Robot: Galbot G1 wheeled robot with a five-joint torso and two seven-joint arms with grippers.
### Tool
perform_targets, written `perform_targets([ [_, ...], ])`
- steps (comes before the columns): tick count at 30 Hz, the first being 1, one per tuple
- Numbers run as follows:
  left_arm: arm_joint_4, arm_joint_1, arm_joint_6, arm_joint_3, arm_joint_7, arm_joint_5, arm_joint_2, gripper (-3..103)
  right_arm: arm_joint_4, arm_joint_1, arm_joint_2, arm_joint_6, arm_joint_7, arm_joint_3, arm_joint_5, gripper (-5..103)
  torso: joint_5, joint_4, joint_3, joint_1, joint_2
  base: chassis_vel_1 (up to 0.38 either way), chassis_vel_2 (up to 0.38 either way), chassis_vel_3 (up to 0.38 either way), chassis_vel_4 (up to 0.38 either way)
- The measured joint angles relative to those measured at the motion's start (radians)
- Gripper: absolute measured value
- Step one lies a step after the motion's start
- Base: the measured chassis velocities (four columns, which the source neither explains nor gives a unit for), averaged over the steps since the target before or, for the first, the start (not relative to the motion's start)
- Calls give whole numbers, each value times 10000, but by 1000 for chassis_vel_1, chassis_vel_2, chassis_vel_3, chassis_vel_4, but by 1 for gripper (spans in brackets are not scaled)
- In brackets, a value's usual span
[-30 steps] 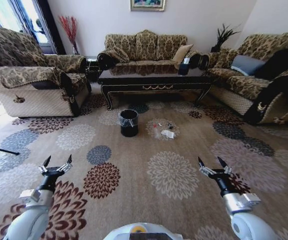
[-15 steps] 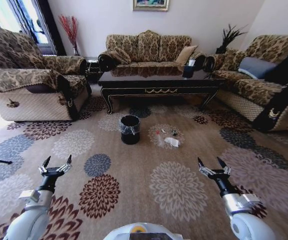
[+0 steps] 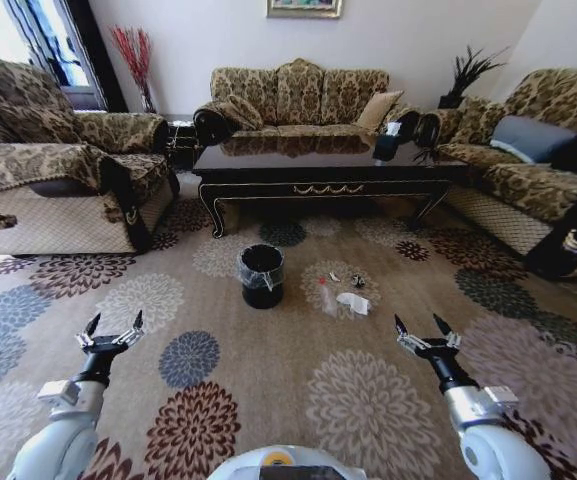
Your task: Move to the front of the table and pick up the trash from the floor, then place it into the trash bin.
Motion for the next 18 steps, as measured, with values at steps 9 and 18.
perform_targets([
  [9,54,-82,22,7,-16,1,-13,100,-71,92,21,-10,-2,-119,-31,100,2,0,0,0,1,-214,206,218,-195],
  [18,53,-223,72,35,-44,-1,-5,100,-104,94,47,-11,-2,-134,-39,100,2,0,0,-1,2,-230,227,235,-248],
])
